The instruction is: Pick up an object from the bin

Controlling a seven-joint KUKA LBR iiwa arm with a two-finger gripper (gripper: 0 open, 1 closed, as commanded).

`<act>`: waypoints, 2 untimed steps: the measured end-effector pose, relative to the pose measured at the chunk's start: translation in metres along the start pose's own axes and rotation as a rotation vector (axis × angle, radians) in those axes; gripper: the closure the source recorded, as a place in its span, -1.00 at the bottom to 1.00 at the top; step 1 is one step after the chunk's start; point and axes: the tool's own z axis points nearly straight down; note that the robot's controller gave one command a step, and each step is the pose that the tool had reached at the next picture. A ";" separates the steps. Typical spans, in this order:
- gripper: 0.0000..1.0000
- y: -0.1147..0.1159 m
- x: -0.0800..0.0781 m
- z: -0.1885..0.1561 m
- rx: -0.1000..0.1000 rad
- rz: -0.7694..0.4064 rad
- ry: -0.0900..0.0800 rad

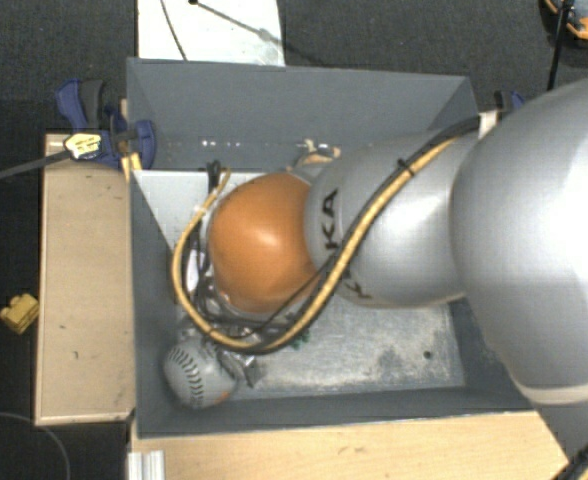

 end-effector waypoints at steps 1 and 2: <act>1.00 0.002 -0.002 -0.021 -0.003 -0.003 -0.004; 1.00 0.002 -0.003 -0.037 -0.002 -0.002 -0.011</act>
Offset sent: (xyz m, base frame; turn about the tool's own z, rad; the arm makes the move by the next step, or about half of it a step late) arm 0.0000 0.0000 0.0521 0.0000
